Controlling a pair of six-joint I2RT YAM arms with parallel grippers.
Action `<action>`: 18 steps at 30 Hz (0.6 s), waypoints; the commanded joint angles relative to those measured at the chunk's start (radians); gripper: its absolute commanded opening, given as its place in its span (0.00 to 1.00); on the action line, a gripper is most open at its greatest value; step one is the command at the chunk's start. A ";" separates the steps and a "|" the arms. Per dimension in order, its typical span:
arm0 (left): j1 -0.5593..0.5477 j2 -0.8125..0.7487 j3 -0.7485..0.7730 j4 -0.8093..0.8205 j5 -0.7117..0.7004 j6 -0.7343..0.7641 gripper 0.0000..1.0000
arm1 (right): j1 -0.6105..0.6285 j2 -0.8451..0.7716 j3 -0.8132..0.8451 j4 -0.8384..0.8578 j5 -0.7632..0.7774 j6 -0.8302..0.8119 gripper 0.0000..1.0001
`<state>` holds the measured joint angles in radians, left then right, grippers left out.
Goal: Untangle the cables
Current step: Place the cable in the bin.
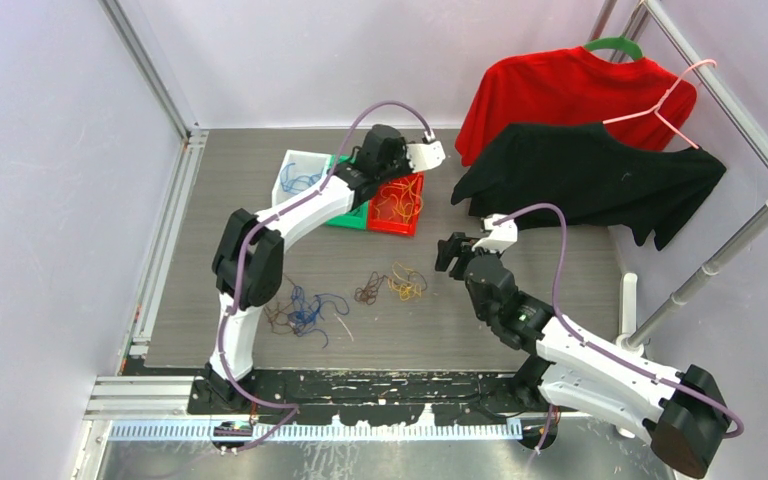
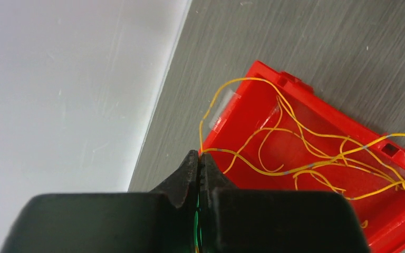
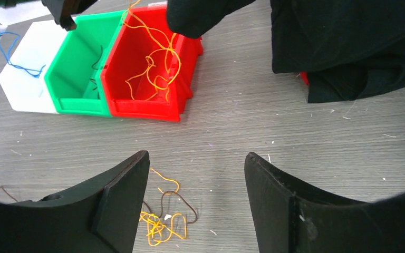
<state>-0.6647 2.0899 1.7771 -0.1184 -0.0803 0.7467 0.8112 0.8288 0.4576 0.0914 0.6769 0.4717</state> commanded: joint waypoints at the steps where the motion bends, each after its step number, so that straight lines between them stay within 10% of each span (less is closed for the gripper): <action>1: -0.006 -0.003 -0.022 0.001 -0.066 0.051 0.00 | -0.020 -0.014 0.001 0.011 0.020 0.025 0.72; 18: 0.040 0.148 0.068 -0.002 -0.057 0.016 0.00 | -0.060 -0.086 0.000 -0.084 0.020 0.051 0.72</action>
<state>-0.6575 2.2192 1.7744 -0.1913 -0.1059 0.7361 0.7582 0.7586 0.4541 0.0086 0.6765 0.5022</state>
